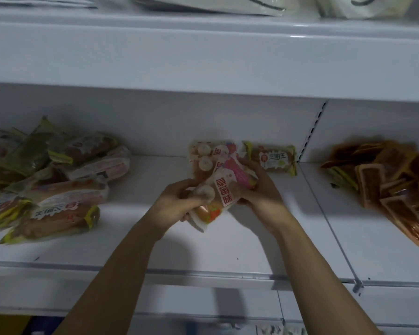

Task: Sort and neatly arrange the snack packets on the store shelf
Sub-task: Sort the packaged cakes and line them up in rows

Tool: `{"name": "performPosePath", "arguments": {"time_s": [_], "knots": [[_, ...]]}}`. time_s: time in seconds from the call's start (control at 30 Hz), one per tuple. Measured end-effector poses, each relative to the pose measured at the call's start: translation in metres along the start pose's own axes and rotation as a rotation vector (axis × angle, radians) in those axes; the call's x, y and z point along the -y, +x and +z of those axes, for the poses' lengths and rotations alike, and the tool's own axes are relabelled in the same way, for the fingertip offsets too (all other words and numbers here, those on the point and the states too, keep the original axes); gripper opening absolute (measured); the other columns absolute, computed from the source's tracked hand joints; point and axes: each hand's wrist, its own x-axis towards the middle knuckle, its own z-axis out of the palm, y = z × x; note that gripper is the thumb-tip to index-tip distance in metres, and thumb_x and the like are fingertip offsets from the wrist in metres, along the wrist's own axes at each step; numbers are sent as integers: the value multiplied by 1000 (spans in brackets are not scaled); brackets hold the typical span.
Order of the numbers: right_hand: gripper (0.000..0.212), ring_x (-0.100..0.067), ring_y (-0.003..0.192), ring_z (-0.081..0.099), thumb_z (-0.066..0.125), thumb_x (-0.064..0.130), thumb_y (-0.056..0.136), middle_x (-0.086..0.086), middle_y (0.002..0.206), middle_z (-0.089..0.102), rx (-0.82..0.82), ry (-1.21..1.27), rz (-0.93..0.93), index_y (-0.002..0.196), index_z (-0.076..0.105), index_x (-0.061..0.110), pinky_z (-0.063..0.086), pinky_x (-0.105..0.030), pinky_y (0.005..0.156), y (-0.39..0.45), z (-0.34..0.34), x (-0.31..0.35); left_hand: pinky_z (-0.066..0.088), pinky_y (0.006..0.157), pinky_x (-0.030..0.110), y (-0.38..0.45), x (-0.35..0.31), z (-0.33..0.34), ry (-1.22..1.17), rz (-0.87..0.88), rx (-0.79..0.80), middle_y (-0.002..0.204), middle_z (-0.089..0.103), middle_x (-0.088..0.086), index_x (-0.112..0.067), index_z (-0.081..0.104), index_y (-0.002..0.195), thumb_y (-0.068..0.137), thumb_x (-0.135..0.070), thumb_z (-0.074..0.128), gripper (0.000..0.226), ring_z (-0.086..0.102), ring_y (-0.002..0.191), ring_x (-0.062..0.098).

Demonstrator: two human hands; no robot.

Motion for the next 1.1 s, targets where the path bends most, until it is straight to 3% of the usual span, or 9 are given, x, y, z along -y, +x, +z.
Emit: {"name": "performPosePath", "arguments": {"time_s": [0.1, 0.17, 0.23, 0.3, 0.37, 0.5, 0.67, 0.8, 1.1], "knots": [[72, -20, 104, 73, 87, 26, 68, -1, 114, 76, -66, -38, -1, 133, 58, 23, 60, -32, 77, -1, 2, -1, 59, 78, 51, 2, 5, -6, -236, 31, -161, 106, 76, 16, -11, 69, 116, 69, -29, 89, 54, 72, 89, 39], [51, -9, 90, 75, 87, 18, 74, 5, 100, 78, -122, -94, -31, 120, 66, 17, 57, -22, 71, -4, 4, -2, 57, 87, 60, 1, 16, -3, -336, 87, -241, 107, 75, 17, -6, 66, 115, 71, -8, 86, 48, 71, 97, 47], [30, -2, 76, 72, 84, 6, 80, 8, 87, 78, -191, -115, -52, 107, 70, 13, 52, -14, 63, -4, 3, -7, 56, 79, 52, 1, 27, 6, -391, 133, -330, 104, 76, 16, -7, 65, 113, 74, 15, 79, 46, 72, 96, 40], [24, -4, 80, 72, 84, 13, 82, 10, 88, 77, -231, -231, -62, 102, 73, 20, 53, -17, 67, -3, 2, -15, 60, 74, 38, 5, 34, 14, -403, 162, -417, 98, 75, 11, -7, 66, 111, 78, 22, 72, 45, 73, 93, 28], [27, -4, 86, 70, 86, 28, 80, 15, 92, 76, -256, -371, -68, 103, 72, 29, 55, -21, 75, -1, 1, -22, 60, 79, 30, 14, 38, 18, -379, 201, -485, 96, 75, 6, -9, 68, 111, 80, 18, 72, 41, 72, 92, 20], [39, 6, 85, 68, 85, 38, 80, 18, 96, 74, -333, -397, -56, 113, 67, 31, 51, -13, 73, 2, 2, -31, 58, 91, 40, 31, 41, 21, -260, 270, -531, 103, 75, 3, -10, 68, 115, 87, 10, 72, 34, 72, 95, 17], [27, 9, 87, 67, 76, 26, 89, 20, 97, 73, -319, -427, -89, 114, 67, 31, 49, -7, 74, 7, -4, -38, 59, 91, 38, 35, 45, 25, -140, 299, -607, 112, 73, 8, -8, 67, 122, 93, 0, 70, 31, 71, 99, 20], [29, 8, 90, 67, 72, 18, 92, 19, 102, 72, -290, -450, -100, 120, 69, 25, 49, -7, 76, 16, -2, -41, 59, 88, 29, 36, 42, 24, -123, 303, -637, 113, 73, 7, -12, 66, 122, 95, -4, 69, 29, 71, 97, 11], [21, 15, 84, 59, 70, 32, 94, 28, 94, 64, -270, -570, -84, 115, 66, 34, 40, 2, 70, 22, 4, -29, 58, 96, 40, 45, 44, 26, 22, 263, -701, 113, 73, -5, -19, 65, 128, 96, -35, 69, 36, 70, 102, 4]]}}
